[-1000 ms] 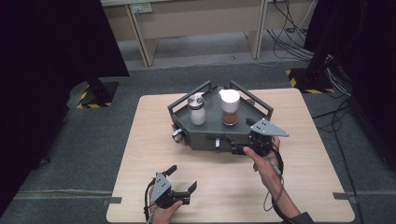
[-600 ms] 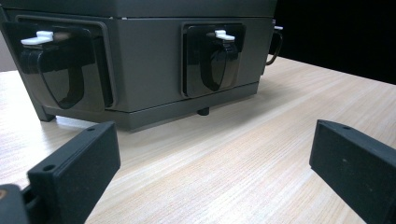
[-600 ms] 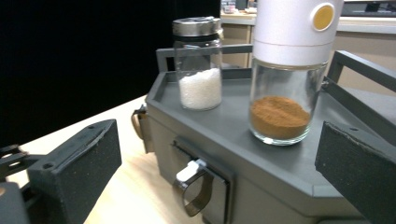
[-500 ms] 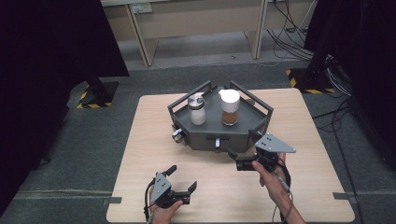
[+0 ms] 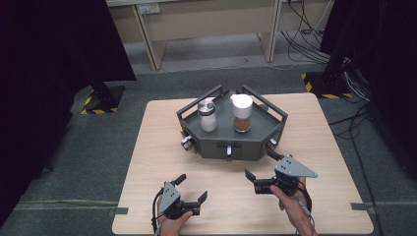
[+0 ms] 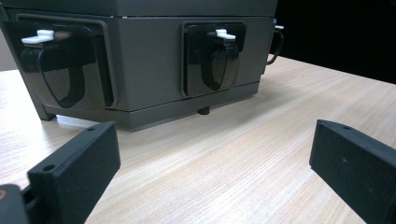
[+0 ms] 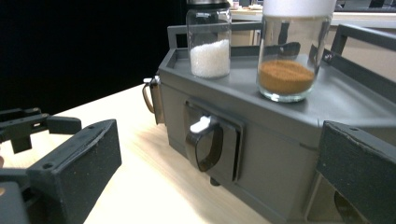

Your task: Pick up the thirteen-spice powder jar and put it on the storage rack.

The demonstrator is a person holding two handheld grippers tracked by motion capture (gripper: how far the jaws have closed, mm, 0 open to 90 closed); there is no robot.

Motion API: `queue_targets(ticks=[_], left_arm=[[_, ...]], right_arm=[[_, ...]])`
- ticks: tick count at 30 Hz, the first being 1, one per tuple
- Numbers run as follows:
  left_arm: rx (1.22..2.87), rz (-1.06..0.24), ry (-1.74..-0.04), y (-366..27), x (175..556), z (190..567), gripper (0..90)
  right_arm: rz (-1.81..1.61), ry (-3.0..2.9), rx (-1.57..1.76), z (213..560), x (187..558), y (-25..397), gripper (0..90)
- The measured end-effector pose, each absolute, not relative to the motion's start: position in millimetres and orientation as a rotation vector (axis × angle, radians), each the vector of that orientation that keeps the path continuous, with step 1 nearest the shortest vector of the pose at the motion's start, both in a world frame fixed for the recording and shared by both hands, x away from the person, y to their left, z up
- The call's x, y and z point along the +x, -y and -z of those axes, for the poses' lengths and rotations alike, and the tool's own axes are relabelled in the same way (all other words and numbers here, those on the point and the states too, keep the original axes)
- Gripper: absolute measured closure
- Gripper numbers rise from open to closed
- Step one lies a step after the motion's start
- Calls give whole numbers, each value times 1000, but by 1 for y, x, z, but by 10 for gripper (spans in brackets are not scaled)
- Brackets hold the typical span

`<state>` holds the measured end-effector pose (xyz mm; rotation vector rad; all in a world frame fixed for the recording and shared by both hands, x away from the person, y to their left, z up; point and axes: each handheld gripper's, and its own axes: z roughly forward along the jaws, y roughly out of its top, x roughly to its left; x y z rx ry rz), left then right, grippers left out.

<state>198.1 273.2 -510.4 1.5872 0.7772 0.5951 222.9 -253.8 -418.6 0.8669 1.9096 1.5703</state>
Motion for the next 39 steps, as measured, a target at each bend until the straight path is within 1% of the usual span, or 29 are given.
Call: queue_targets(ticks=[15,39], left_arm=[[1588,-599,-777,-273,198,510,11],[1587,-603,-782,-274,197,510,11]], right_arm=[[-1533,-1907,852,443,201,264,6],[-1509,-1900,896,476,184,279,6]])
